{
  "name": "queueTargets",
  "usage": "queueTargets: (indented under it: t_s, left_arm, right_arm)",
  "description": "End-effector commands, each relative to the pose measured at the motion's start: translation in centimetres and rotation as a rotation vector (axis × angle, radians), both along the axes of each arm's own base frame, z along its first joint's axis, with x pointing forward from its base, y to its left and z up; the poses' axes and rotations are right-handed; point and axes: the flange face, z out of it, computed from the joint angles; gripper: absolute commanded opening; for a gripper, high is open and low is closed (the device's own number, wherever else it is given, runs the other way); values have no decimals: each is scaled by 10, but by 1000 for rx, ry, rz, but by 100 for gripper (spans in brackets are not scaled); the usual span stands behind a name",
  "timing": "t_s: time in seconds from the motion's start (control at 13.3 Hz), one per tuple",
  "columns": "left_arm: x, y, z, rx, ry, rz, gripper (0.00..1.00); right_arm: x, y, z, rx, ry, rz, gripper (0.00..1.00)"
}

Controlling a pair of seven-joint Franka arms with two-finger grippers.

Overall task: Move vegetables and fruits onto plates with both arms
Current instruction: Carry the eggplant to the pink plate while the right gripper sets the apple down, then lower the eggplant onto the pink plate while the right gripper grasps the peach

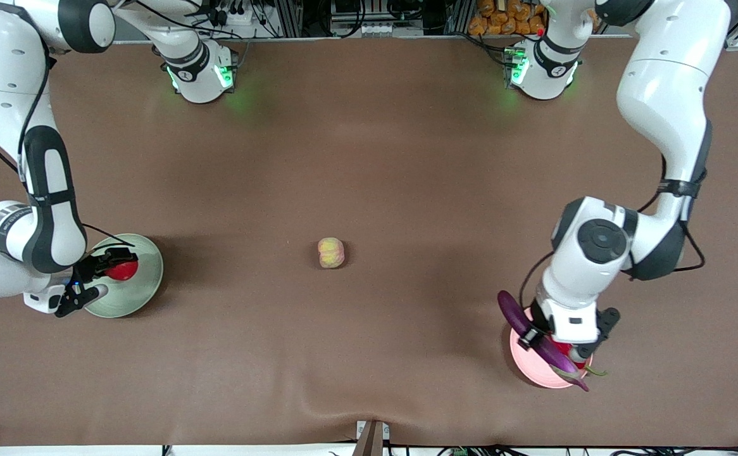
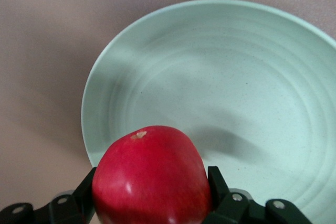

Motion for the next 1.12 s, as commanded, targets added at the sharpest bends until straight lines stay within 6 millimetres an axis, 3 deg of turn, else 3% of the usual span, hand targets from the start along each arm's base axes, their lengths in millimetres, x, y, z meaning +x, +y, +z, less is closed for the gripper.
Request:
queueTargets:
  t_s: [0.0, 0.15, 0.3, 0.45, 0.53, 0.67, 1.05]
  left_arm:
    - [16, 36, -15, -46, -8, 33, 0]
    - [20, 48, -31, -54, -28, 11, 0]
    - [21, 52, -48, -56, -23, -4, 0]
    - [21, 61, -55, -43, -20, -29, 0]
    - [21, 65, -55, -44, -18, -30, 0]
    - [22, 77, -55, -55, -13, -9, 0]
    - [16, 74, -75, -48, 19, -40, 0]
  right_arm:
    - [7, 4, 12, 19, -14, 21, 100]
    - [14, 41, 37, 43, 21, 50, 100]
    - [28, 92, 60, 16, 41, 25, 100]
    - [34, 177, 69, -11, 40, 29, 100]
    - [37, 208, 76, -30, 32, 3, 100]
    - [35, 247, 81, -7, 46, -89, 100]
    - [20, 361, 85, -60, 14, -206, 100]
